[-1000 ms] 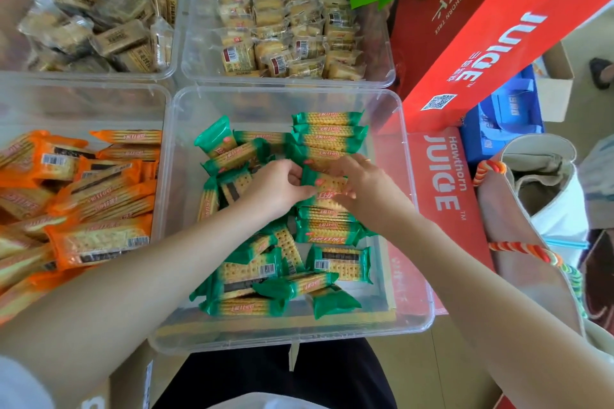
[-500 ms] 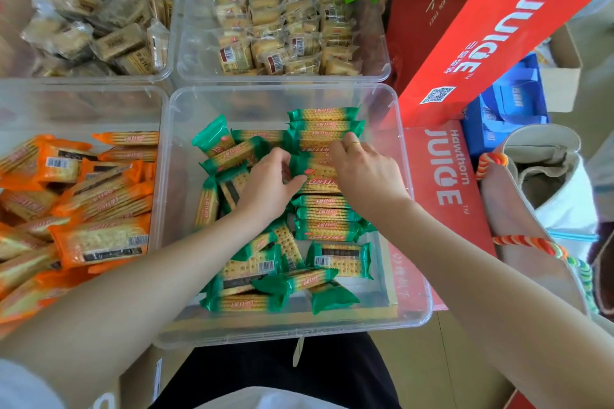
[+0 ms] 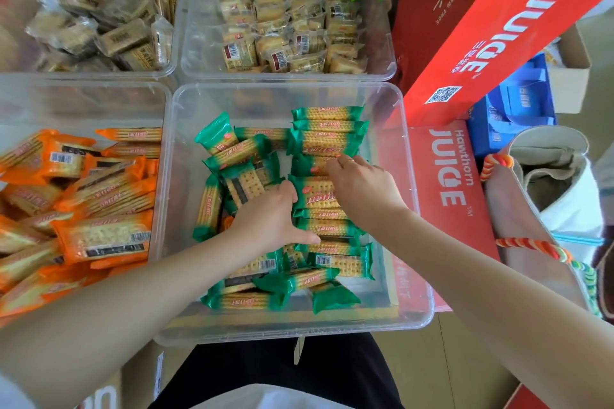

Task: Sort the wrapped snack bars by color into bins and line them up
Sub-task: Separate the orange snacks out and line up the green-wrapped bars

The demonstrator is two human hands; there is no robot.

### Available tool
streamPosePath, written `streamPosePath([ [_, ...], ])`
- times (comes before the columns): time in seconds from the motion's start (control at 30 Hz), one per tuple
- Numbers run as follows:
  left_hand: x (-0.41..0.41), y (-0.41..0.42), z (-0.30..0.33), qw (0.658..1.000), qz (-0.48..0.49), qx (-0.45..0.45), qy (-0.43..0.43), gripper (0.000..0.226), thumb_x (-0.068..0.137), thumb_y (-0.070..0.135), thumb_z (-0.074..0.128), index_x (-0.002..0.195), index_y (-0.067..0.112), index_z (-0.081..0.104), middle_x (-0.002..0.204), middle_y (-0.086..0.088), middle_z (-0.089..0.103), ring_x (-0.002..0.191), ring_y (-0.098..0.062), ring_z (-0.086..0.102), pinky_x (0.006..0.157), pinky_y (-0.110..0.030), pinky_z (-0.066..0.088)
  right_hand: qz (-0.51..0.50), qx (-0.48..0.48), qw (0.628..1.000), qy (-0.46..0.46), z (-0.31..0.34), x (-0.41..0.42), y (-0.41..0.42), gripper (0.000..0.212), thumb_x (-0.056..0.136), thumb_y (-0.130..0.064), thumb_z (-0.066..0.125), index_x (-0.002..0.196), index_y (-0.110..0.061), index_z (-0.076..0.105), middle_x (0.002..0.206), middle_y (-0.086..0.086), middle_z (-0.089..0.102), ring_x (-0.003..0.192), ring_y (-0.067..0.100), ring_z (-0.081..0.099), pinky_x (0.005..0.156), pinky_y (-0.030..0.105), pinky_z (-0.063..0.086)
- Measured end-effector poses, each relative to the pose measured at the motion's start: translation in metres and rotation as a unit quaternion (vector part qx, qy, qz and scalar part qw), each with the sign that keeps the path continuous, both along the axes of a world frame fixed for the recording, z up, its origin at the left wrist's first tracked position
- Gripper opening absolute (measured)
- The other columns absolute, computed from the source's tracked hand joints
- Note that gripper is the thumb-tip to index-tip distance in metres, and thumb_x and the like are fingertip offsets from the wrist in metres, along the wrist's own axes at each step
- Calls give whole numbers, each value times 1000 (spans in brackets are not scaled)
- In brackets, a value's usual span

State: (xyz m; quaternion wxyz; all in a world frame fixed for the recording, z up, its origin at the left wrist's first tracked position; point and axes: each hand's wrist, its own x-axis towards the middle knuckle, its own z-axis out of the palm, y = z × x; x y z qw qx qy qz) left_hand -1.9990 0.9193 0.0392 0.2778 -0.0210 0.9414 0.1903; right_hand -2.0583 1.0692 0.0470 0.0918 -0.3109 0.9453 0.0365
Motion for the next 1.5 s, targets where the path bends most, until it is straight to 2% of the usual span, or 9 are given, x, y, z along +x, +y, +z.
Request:
streamPosePath([
  [0.13,5,2,5,992,-94,-83,22,81,66,65,67,116,12,33,91,-1,42,65,-16,47,56,-31,46,-22,-4,1000,-16,6,-2,7,27,85,-4,58,108,-13,47,102,2,58,100,25,53,58,30,35],
  [0.4,4,7,-12,955,-241,-134,105,71,83,45,62,136,13,28,129,-9,41,103,-24,52,77,-32,42,-68,-34,996,38,28,-15,16,19,87,-2,52,104,-10,49,101,7,55,93,30,57,53,33,38],
  [0.6,-8,2,-6,965,-210,-121,102,47,89,39,50,127,12,41,113,-4,49,73,-16,46,52,-24,37,-58,-8,998,24,22,-14,20,23,86,-10,57,109,-13,56,106,4,58,104,26,51,72,36,47],
  [0.73,-11,1,-5,970,-188,-116,97,46,90,41,49,127,13,43,114,-4,47,77,-18,53,50,-25,41,-41,13,999,12,12,-11,12,28,88,-13,55,116,-13,48,117,6,55,113,28,48,91,35,40],
  [1.03,-9,-1,-9,978,-157,-80,112,48,91,39,49,133,17,42,129,-2,42,91,-19,58,56,-25,43,-28,58,997,29,10,-5,3,27,84,-16,59,110,-9,57,118,12,52,107,31,50,89,38,42],
  [1.1,-11,-3,-10,982,-143,-73,104,50,93,39,47,136,16,37,134,-3,38,87,-20,59,53,-26,44,-41,56,994,80,19,-13,7,21,80,-20,65,98,-11,61,106,10,59,97,30,56,82,39,44],
  [1.27,-19,-4,-10,989,-75,-52,115,58,92,37,51,141,17,27,135,-9,33,66,-18,51,43,-21,34,-46,36,997,54,36,-29,15,36,84,-35,62,110,-11,56,112,9,57,110,31,47,90,37,36],
  [1.4,-13,-4,-17,972,-145,-42,180,49,87,19,60,132,20,41,118,-13,39,52,-12,28,41,-20,26,-47,45,994,86,28,-26,10,41,72,-34,75,99,-9,57,99,9,64,98,31,55,82,38,41],
  [1.5,-12,1,-16,957,-216,-58,187,36,89,5,49,123,17,46,114,-13,38,65,-20,30,46,-26,24,-63,45,994,71,19,-22,4,44,78,-34,69,109,-10,49,111,10,58,105,31,53,86,37,40],
])
